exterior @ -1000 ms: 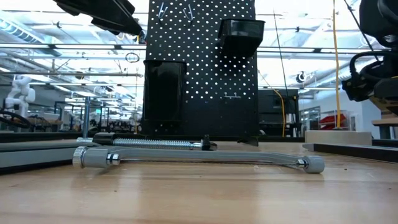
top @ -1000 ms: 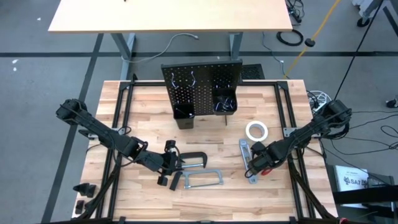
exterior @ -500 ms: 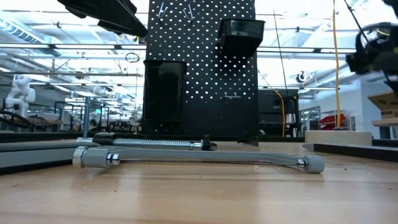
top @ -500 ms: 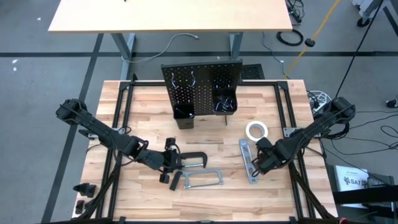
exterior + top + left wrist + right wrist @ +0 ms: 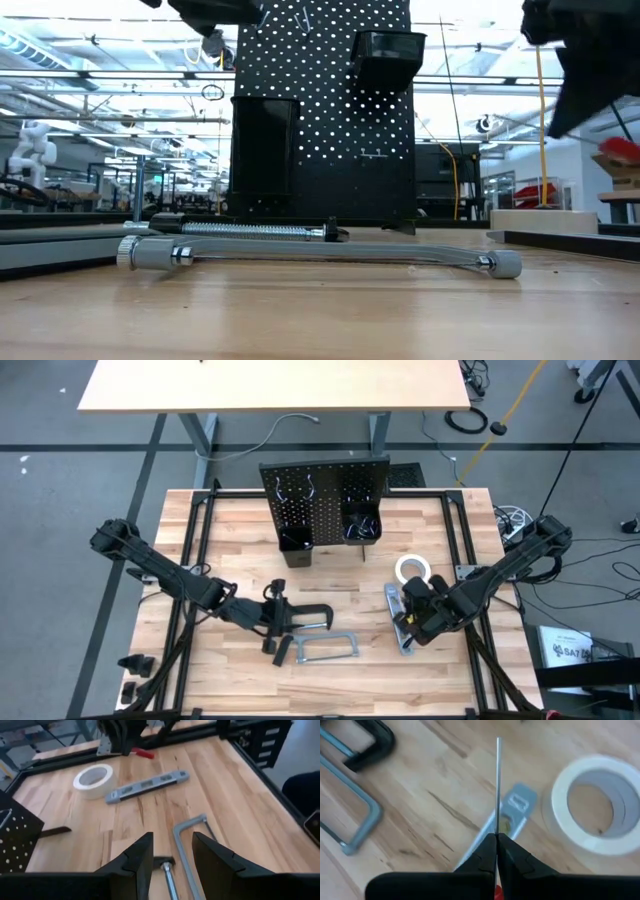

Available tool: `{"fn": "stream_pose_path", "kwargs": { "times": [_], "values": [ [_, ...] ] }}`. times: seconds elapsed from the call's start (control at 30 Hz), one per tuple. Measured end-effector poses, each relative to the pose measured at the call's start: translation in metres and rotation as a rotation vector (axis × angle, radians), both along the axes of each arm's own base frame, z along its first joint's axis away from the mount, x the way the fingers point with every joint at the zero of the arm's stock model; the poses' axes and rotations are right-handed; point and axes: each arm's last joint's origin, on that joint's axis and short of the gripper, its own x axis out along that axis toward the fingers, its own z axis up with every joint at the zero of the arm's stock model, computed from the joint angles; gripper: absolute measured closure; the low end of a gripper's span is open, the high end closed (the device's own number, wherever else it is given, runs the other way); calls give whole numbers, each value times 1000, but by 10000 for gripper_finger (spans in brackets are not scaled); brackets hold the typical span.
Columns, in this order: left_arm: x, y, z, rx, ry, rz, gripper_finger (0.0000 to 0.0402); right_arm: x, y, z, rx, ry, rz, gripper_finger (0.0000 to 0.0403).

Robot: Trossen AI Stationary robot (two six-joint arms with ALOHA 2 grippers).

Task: Hang tools onto peg board
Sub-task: Put the red allen wrench into the left black bin on the peg board

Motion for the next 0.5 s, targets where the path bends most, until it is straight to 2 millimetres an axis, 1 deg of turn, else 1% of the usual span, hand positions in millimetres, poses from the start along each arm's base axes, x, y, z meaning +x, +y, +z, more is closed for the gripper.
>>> {"fn": "stream_pose_path", "kwargs": {
  "times": [0.2,0.5],
  "values": [
    [3,-1,8,-1,-84,6,261,8,3,6,-50,-81,58,403],
    [6,-3,17,3,-177,-45,261,28,14,17,-120,-271,225,403]
  ]
}}
